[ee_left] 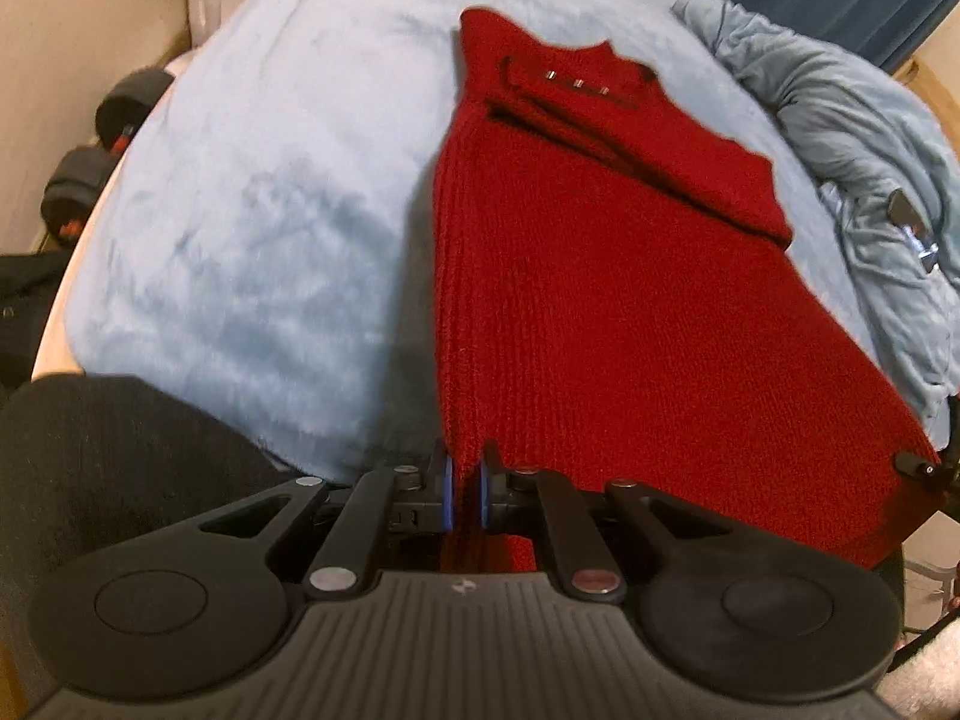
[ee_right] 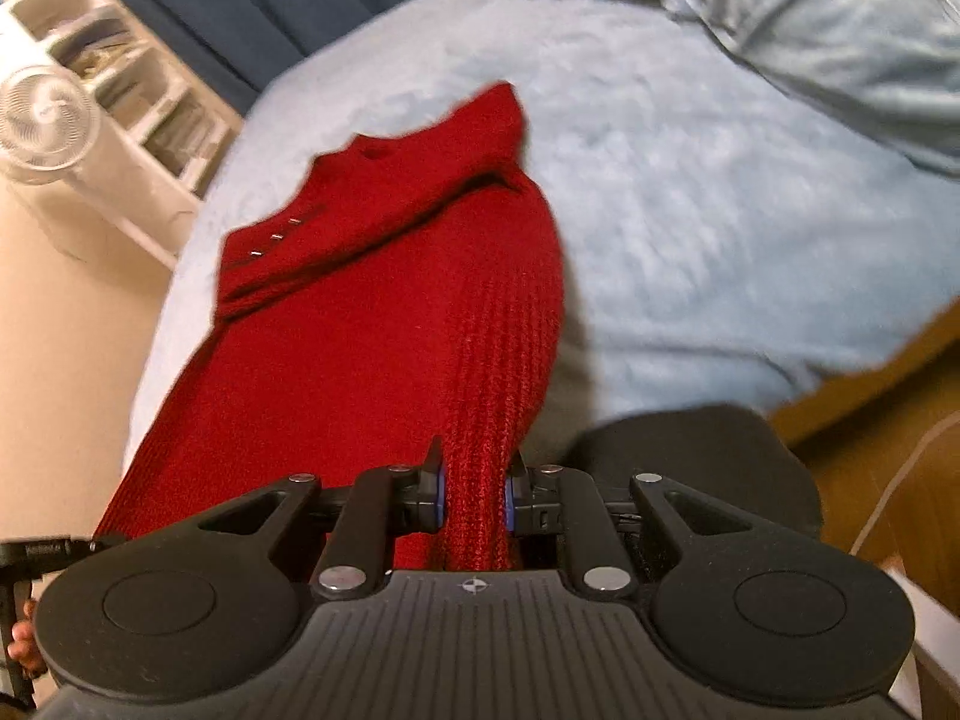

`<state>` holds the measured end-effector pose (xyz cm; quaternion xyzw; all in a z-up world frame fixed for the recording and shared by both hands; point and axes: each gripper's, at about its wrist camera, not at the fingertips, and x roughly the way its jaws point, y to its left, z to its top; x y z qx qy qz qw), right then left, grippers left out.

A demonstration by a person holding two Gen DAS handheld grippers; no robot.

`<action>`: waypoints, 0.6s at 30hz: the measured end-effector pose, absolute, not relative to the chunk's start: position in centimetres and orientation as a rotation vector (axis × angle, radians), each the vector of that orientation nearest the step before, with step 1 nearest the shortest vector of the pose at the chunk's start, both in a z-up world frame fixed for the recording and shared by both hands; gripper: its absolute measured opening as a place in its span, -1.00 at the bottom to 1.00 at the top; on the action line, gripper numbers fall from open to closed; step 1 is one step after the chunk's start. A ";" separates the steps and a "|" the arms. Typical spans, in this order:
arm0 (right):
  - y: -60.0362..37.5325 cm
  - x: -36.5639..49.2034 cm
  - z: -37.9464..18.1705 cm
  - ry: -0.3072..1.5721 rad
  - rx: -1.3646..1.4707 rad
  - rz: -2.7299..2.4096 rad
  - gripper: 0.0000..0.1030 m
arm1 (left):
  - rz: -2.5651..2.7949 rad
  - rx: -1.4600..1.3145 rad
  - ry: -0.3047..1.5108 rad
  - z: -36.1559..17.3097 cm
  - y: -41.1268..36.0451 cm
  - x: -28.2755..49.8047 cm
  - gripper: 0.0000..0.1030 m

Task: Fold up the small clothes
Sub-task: 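Grasp the sweater hem with both grippers and lift it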

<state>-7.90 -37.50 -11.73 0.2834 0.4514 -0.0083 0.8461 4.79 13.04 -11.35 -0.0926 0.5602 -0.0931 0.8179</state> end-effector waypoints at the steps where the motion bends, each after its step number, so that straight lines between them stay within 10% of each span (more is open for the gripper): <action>1: -37.5 -7.6 -11.8 0.963 0.601 -0.018 -0.68 | -0.192 -0.191 1.204 -11.5 12.9 5.1 -0.84; 10: -39.0 -1.4 -10.1 1.048 0.632 -0.001 -0.67 | -0.184 -0.240 1.225 -9.7 12.7 10.2 -0.85; 18: -41.9 20.0 -7.2 1.037 0.686 -0.018 -0.63 | -0.148 -0.215 1.083 -5.2 10.0 30.9 -0.85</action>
